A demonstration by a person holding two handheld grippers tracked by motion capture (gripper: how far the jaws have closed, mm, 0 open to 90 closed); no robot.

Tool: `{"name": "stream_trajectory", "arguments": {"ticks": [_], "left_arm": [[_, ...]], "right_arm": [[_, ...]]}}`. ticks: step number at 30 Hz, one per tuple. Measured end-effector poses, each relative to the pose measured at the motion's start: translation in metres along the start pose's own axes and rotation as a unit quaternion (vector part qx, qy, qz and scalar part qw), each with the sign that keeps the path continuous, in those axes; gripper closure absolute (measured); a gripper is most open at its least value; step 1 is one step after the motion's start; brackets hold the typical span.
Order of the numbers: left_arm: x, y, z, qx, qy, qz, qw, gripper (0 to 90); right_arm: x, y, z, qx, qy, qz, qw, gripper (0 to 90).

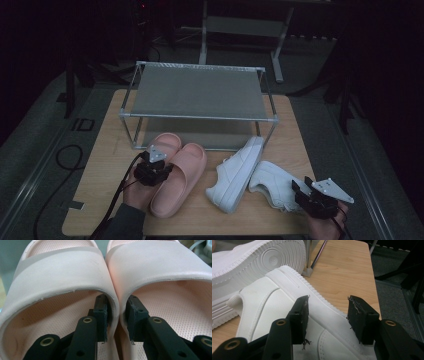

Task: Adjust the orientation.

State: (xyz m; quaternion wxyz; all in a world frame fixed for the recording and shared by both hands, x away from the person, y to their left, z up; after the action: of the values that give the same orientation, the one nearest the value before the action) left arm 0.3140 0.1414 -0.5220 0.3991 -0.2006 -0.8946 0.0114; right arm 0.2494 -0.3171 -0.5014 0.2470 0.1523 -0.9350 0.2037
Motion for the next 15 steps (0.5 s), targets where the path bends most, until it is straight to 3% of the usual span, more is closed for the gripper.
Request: {"name": "stream_trajectory", "arguments": {"ticks": [5,15], "left_arm": [[0.001,0.002,-0.007,0.001,-0.006,0.005,1.0,72.1],[-0.002,0.006,-0.017,-0.022,-0.011,0.018,0.9995,71.9]], "right_arm": [[0.0,0.0,0.0,0.0,0.0,0.0,1.0,50.9],[0.0,0.0,0.0,0.001,-0.001,0.0,1.0,50.9]]}}
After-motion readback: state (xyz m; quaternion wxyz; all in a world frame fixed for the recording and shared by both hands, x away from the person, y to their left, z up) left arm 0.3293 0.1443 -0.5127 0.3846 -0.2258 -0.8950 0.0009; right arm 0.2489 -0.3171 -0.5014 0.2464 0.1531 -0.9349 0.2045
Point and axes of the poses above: each handheld gripper's, and its own axes: x roughly backward along the jaws, z roughly out of its underside, y roughly to its left, the point moved 3 cm from there along -x, roughly forward along the jaws, and after that the axes turned 15 degrees about x, right-handed, at the moved point
